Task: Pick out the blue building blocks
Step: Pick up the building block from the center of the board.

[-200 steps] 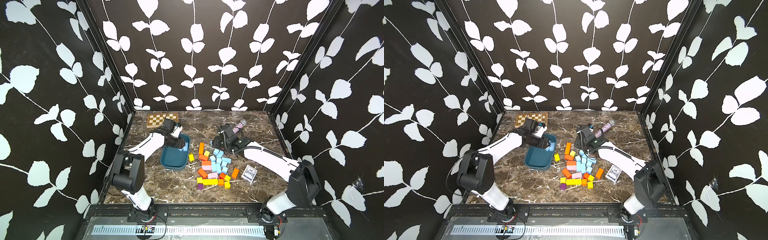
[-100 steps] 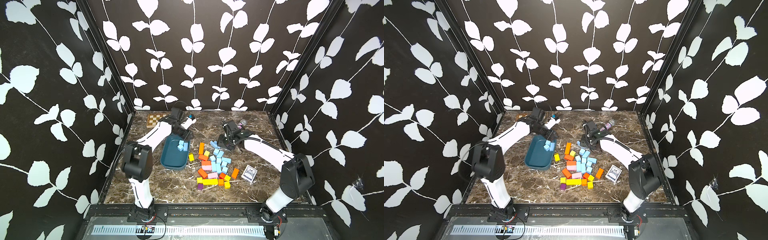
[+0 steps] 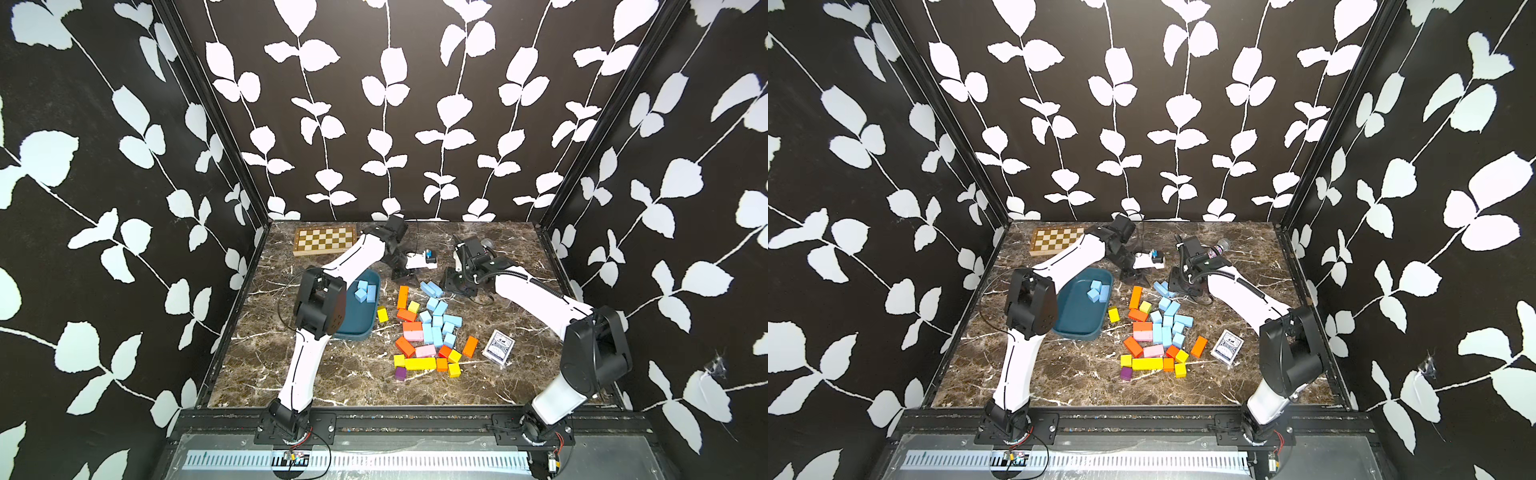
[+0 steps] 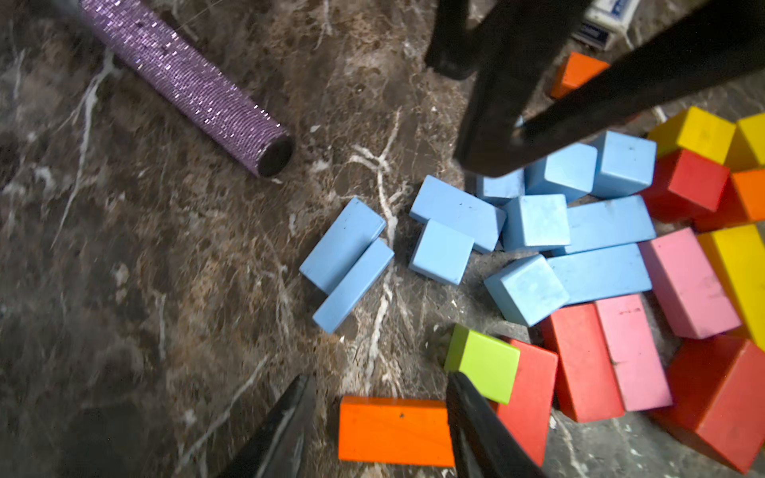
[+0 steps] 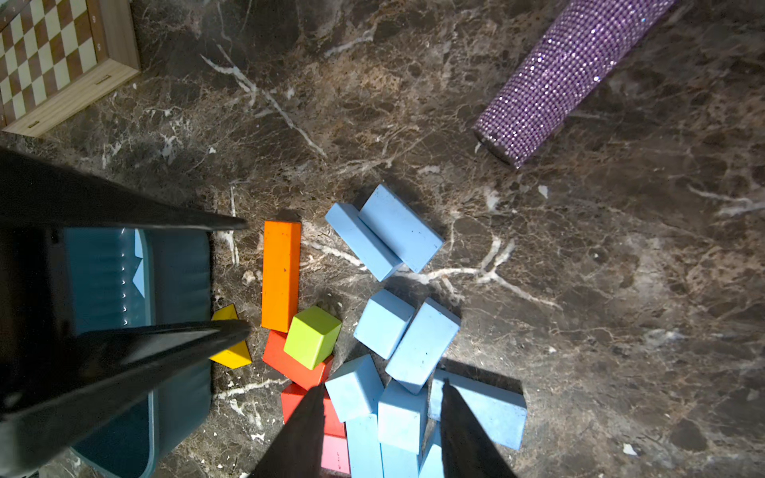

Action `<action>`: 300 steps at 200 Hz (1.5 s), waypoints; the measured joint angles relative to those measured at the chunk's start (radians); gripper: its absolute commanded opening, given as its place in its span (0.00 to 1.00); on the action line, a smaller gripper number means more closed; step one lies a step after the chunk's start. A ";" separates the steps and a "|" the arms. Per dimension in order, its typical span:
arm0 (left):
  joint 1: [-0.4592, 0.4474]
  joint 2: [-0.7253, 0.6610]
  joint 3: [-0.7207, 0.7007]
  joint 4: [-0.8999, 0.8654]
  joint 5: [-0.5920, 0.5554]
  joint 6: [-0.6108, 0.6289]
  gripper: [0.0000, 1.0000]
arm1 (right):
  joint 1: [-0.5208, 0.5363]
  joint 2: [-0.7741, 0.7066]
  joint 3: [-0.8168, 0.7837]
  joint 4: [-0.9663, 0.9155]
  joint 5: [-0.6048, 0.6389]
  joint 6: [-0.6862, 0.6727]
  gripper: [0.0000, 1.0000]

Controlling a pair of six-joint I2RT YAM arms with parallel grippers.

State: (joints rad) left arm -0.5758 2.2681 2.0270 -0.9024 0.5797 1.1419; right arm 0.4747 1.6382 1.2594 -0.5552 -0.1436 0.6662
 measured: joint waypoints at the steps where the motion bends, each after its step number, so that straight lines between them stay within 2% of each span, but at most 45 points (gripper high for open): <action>1: -0.001 0.001 0.001 0.000 -0.001 0.004 0.54 | 0.000 0.000 -0.001 0.000 0.000 0.000 0.44; 34: -0.031 0.074 0.082 0.010 -0.027 0.089 0.54 | 0.000 -0.032 -0.054 0.002 -0.003 -0.001 0.44; 61: -0.045 0.139 0.146 0.016 -0.062 0.117 0.49 | 0.000 -0.072 -0.078 0.003 0.000 0.001 0.44; 128: -0.059 0.206 0.159 0.032 -0.142 0.155 0.42 | -0.011 -0.221 -0.206 0.008 0.045 0.052 0.44; 151: -0.065 0.210 0.159 0.049 -0.153 0.161 0.36 | -0.013 -0.239 -0.225 0.008 0.054 0.064 0.44; 183: -0.076 0.210 0.160 0.062 -0.151 0.169 0.17 | -0.013 -0.253 -0.230 0.005 0.060 0.072 0.44; 225: -0.080 0.206 0.151 0.069 -0.131 0.179 0.05 | -0.013 -0.274 -0.238 0.003 0.068 0.079 0.44; 265: -0.080 0.151 0.066 0.097 -0.116 0.132 0.02 | -0.013 -0.280 -0.238 0.004 0.079 0.086 0.44; 300: -0.065 0.008 -0.067 0.139 -0.096 -0.019 0.02 | -0.013 -0.296 -0.238 0.018 0.080 0.099 0.44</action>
State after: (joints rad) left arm -0.6407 2.2761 1.9598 -0.7631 0.4839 1.1229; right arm 0.4618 1.3418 1.0210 -0.5373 -0.0635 0.7654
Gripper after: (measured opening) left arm 0.156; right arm 0.436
